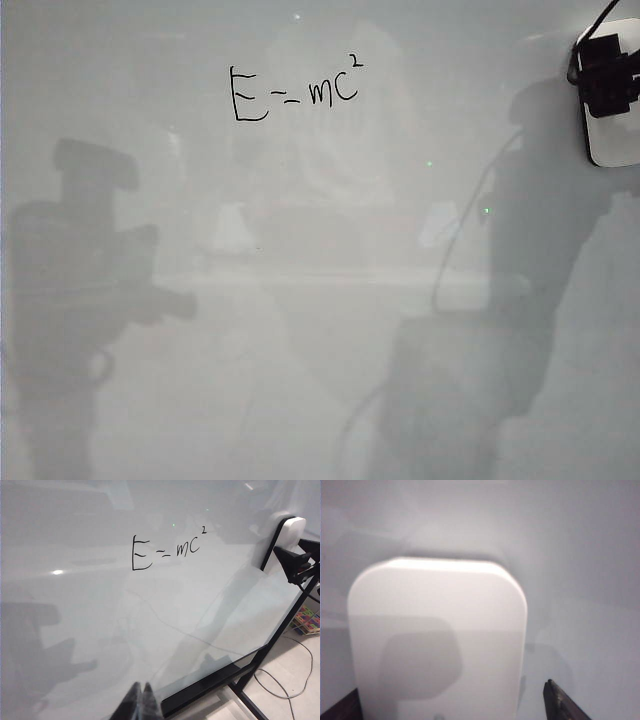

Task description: Grab the whiteboard eraser that is attached to the surface of the whiteboard and use it to clean the writing on the whiteboard.

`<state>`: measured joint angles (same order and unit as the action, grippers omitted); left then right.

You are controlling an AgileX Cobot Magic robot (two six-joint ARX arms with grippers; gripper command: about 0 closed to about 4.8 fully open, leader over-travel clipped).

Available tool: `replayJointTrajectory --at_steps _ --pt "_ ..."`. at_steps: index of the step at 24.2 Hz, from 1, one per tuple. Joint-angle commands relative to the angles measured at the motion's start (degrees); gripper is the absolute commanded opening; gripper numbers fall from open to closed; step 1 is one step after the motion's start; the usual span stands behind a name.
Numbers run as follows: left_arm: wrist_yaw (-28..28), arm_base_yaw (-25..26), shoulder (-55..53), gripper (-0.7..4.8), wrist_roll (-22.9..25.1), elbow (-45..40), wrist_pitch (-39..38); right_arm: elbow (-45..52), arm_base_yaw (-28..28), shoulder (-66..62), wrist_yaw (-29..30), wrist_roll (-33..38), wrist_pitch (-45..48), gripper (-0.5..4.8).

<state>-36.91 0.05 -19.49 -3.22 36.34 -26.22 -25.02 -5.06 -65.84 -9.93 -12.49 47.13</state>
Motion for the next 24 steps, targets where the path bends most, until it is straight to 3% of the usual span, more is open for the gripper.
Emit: replayJointTrajectory --at_steps 1,9,11,14,18,24 --pt "-0.42 -0.11 -0.07 -0.06 0.24 0.28 0.55 -1.07 -0.04 -0.07 -0.7 0.24 1.01 4.29" --pt "-0.42 -0.11 -0.07 -0.06 0.22 0.35 0.57 -1.07 -0.04 -1.55 -0.63 0.48 -1.18 3.78" --pt "-0.44 -0.11 -0.07 -0.06 0.22 0.37 0.57 -1.07 -0.04 -1.55 -0.46 0.44 -0.68 2.63" --pt "-0.44 -0.11 -0.07 -0.06 0.22 0.37 0.57 -1.11 -1.18 -0.85 -0.35 -1.53 -0.9 2.63" --pt "-0.39 -0.09 -0.07 -0.06 0.22 0.37 0.59 -3.41 -7.65 1.73 -0.57 -16.2 -8.72 2.51" --pt "-0.22 -0.04 -0.04 -0.06 0.22 0.37 0.59 -14.32 -22.03 2.58 -8.66 -39.67 -25.35 2.51"
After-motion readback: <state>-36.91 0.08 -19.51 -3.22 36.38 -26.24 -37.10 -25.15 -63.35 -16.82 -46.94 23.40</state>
